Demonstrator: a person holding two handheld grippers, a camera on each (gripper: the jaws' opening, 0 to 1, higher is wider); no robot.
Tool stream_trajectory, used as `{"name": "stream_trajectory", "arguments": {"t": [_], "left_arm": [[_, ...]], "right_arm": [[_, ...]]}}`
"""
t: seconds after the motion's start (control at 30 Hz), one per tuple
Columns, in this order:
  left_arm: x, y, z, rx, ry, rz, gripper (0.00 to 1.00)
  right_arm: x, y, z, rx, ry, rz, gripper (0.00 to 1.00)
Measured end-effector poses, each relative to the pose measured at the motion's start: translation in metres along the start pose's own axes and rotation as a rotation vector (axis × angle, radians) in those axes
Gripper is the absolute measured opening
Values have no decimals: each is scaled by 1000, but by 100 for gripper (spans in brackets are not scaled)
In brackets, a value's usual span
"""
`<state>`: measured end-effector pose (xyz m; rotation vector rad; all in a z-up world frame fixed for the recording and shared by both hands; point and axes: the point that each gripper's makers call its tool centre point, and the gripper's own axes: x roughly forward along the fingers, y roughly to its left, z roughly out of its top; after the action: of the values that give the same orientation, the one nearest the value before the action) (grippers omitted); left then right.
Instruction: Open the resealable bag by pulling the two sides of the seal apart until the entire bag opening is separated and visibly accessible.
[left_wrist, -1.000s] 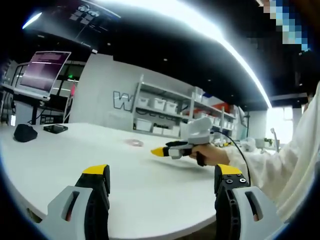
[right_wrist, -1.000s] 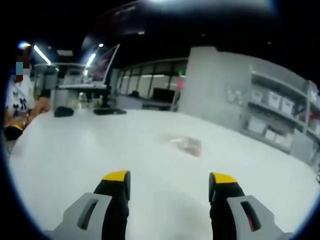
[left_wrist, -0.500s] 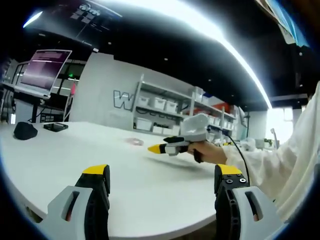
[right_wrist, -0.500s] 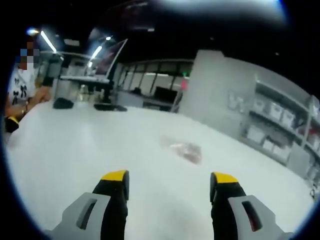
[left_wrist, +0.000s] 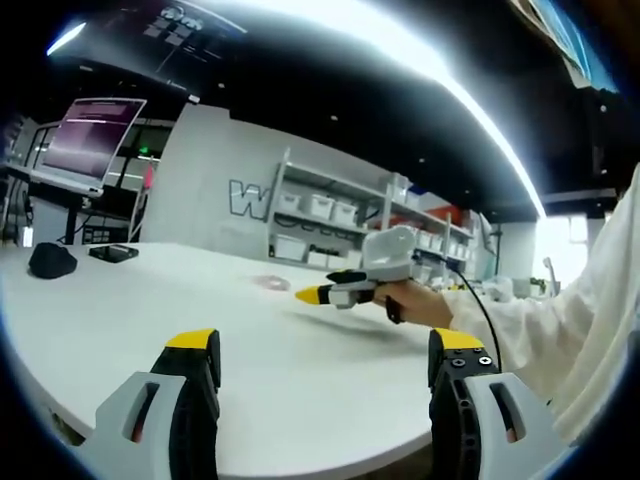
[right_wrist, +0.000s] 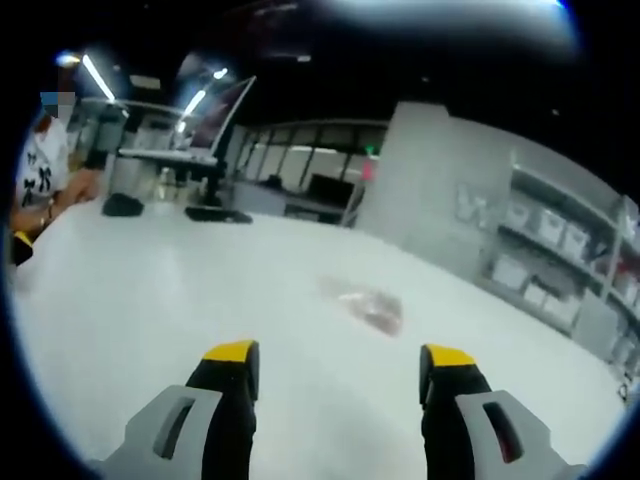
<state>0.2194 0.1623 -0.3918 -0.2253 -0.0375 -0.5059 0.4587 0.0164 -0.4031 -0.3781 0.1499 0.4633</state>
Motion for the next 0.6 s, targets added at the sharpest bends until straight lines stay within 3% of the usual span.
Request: {"name": "stream_trajectory", "arguments": {"t": [0.6], "left_arm": [[5, 3, -3, 0, 8, -2, 84]], "right_arm": [[9, 2, -4, -26, 11, 6, 64]]}}
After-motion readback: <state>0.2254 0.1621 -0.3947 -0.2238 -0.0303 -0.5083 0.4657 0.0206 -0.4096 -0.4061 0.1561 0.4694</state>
